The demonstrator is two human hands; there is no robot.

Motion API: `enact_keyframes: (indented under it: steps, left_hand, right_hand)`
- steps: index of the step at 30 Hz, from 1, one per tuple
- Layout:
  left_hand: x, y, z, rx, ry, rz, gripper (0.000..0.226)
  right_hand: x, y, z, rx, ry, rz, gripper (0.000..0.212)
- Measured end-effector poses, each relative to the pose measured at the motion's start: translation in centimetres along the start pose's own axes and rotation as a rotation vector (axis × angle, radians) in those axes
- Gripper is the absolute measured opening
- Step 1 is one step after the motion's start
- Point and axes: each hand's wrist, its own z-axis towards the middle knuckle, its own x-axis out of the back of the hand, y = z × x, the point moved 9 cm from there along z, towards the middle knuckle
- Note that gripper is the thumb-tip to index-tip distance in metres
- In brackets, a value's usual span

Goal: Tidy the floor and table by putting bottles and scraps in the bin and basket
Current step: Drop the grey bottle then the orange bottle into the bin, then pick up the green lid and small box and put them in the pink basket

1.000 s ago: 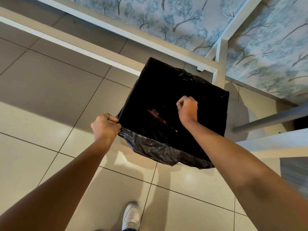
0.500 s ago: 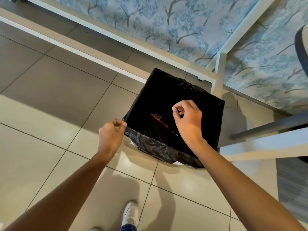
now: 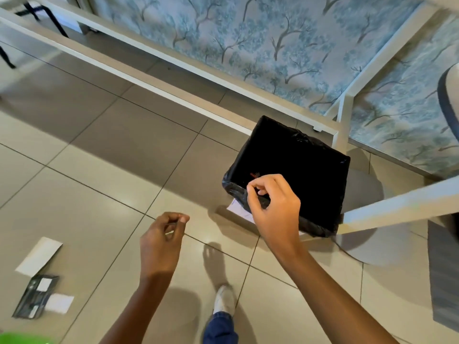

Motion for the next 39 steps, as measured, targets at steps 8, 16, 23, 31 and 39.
enact_keyframes:
  steps: [8, 16, 23, 31, 39]
  left_hand:
    - [17.1, -5.3, -8.7, 0.037, 0.125, -0.002, 0.015]
    - [32.7, -10.7, -17.2, 0.167, 0.331, -0.015, 0.011]
    - [38.5, -15.8, -20.3, 0.315, 0.491, -0.067, 0.009]
    - [41.5, -23.6, -18.3, 0.531, 0.569, -0.061, 0.01]
    - [43.7, -36.1, -13.2, 0.688, 0.692, 0.004, 0.015]
  right_hand:
    - [-1.8, -15.0, -8.6, 0.02, -0.097, 0.076, 0.001]
    - [-6.3, -30.4, -15.8, 0.026, -0.239, 0.248, 0.003]
    - [-12.7, -37.7, -19.4, 0.119, -0.469, 0.279, 0.004]
    - [-25.0, -38.2, -21.8, 0.159, -0.817, 0.218, 0.011]
    - [-42.6, -36.1, -26.8, 0.407, -1.11, -0.041, 0.032]
